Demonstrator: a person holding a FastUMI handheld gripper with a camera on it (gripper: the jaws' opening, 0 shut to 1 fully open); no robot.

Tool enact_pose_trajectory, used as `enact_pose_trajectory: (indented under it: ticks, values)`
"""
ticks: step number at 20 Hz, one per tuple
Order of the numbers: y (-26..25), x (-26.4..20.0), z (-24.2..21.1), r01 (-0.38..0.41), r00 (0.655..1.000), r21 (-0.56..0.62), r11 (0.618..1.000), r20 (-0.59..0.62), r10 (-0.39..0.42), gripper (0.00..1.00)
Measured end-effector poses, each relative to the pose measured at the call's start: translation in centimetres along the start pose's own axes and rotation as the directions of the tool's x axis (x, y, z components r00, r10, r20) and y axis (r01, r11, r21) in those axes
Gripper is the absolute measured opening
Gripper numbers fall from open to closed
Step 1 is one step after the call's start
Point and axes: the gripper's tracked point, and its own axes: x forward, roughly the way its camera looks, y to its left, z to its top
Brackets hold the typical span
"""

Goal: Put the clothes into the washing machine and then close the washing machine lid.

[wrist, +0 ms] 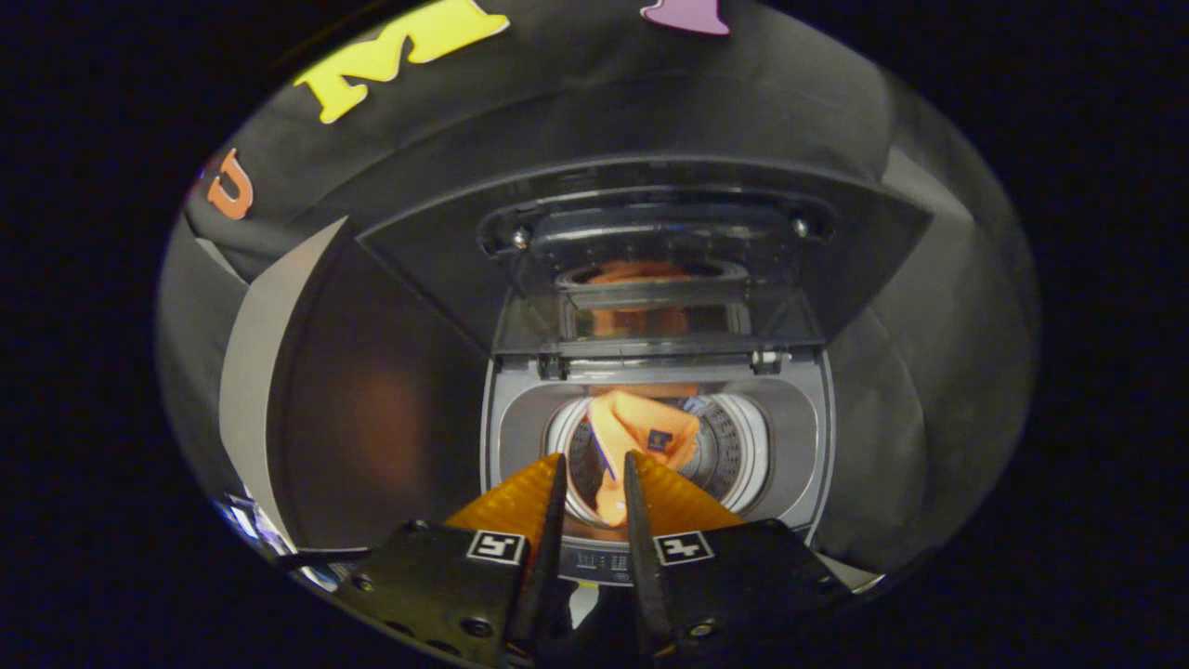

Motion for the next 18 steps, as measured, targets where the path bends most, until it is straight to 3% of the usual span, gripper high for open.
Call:
enact_pose_trajectory:
  ticks: [1, 5, 11, 18]
  values:
    - [0.3, -0.4, 0.4, 0.006, 1.000, -0.019, 1.000, 0.014, -0.006, 0.50]
    - [1.0, -2.5, 2.5, 0.036, 0.996, -0.067, 0.997, 0.083, -0.030, 0.61]
    - [2.3, -6.9, 8.8, 0.032, 0.965, -0.085, 0.996, 0.263, -0.008, 0.62]
    - [1.2, -7.9, 15.4, 0.104, 0.937, -0.095, 0.990, 0.344, -0.066, 0.68]
